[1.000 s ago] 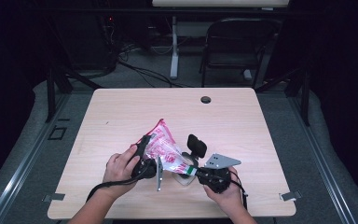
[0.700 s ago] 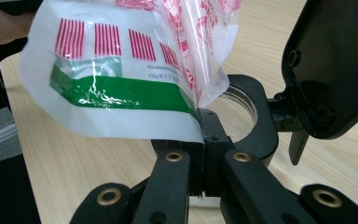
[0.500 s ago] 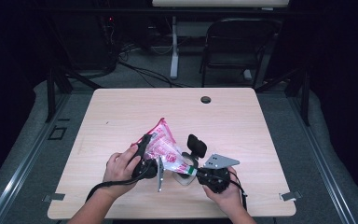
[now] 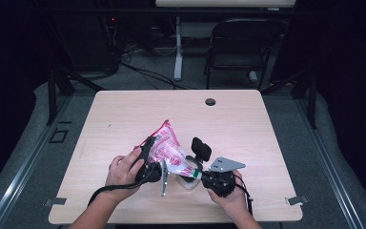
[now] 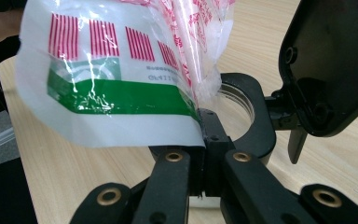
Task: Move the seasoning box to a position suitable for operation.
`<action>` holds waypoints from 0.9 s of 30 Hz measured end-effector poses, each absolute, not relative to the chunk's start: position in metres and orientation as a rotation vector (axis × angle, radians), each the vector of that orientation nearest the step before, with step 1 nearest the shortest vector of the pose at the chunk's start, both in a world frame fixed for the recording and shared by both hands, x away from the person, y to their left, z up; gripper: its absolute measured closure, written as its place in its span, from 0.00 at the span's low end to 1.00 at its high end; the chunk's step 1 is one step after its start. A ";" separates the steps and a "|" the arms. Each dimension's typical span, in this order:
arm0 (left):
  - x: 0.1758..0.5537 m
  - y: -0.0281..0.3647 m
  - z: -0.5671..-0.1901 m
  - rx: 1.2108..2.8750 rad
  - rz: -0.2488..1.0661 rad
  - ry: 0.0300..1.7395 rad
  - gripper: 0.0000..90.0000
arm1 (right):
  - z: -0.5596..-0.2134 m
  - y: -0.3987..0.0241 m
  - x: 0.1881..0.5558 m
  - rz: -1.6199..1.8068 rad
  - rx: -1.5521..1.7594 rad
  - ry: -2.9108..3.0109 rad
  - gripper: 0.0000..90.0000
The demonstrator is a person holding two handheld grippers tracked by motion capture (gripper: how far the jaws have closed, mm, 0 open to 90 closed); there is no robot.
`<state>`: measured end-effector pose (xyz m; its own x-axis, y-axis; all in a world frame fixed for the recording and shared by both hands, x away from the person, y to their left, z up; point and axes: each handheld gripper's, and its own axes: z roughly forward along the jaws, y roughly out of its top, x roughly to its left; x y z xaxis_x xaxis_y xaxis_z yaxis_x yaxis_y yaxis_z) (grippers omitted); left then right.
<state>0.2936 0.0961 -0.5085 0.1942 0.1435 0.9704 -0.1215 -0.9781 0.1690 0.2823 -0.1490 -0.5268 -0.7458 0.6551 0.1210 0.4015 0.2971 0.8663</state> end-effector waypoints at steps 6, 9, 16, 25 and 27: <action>0.294 0.096 -0.508 2.252 1.872 0.022 0.71 | -0.527 -0.149 0.283 1.432 0.971 2.307 1.00; 0.294 0.096 -0.507 2.254 1.871 0.021 0.71 | -0.527 -0.149 0.283 1.435 0.971 2.308 1.00; 0.294 0.096 -0.507 2.245 1.878 0.014 0.71 | -0.527 -0.149 0.283 1.434 0.972 2.306 1.00; 0.293 0.095 -0.506 2.250 1.875 0.018 0.71 | -0.527 -0.148 0.283 1.428 0.968 2.308 1.00; 0.293 0.095 -0.505 2.248 1.879 0.013 0.71 | -0.527 -0.148 0.283 1.428 0.967 2.308 1.00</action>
<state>0.2930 0.0954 -0.5053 0.1866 0.1417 0.9722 -0.1281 -0.9776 0.1671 0.2826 -0.1483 -0.5271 -0.7448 0.6562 0.1213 0.4013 0.2954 0.8670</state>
